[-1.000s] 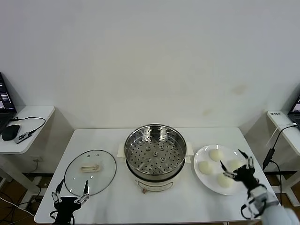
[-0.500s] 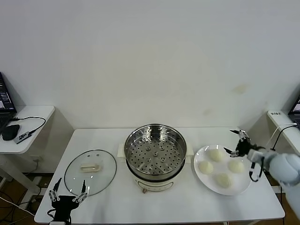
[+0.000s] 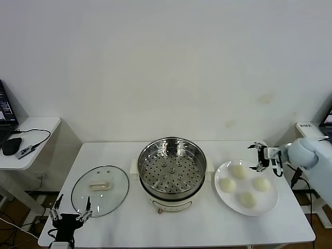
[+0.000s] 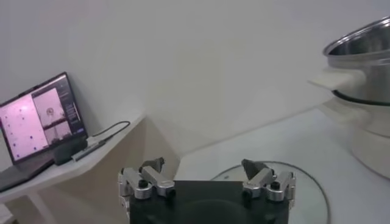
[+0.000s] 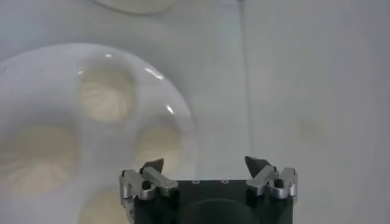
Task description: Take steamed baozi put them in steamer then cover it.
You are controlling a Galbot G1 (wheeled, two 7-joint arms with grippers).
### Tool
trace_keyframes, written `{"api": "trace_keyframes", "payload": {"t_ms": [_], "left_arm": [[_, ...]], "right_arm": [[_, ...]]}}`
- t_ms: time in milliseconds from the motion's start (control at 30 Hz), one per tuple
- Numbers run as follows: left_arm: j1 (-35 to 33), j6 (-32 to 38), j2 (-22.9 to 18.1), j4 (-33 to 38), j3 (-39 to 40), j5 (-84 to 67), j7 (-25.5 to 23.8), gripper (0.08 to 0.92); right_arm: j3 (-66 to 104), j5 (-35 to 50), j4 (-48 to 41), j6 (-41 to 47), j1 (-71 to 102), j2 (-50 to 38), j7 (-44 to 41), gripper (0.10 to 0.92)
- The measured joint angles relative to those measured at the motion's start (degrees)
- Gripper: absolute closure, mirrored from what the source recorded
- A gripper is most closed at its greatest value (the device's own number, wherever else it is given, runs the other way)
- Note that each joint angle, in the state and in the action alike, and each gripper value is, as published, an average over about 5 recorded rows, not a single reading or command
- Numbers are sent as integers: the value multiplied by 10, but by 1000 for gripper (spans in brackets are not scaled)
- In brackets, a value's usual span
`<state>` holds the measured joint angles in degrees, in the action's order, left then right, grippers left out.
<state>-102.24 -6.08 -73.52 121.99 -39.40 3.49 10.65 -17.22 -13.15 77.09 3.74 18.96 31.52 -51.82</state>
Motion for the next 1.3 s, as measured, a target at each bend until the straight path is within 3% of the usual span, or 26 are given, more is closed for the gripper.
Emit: {"api": "trace_keyframes", "payload": {"t_ms": [900, 1300], "left_arm": [[0, -4, 2, -1, -13, 3, -1, 177], [-3, -4, 4, -1, -18, 3, 0, 177]], "right_arm": [[-143, -39, -173, -8, -93, 123, -33, 220], [-145, -52, -210, -6, -97, 150, -29, 371]]}}
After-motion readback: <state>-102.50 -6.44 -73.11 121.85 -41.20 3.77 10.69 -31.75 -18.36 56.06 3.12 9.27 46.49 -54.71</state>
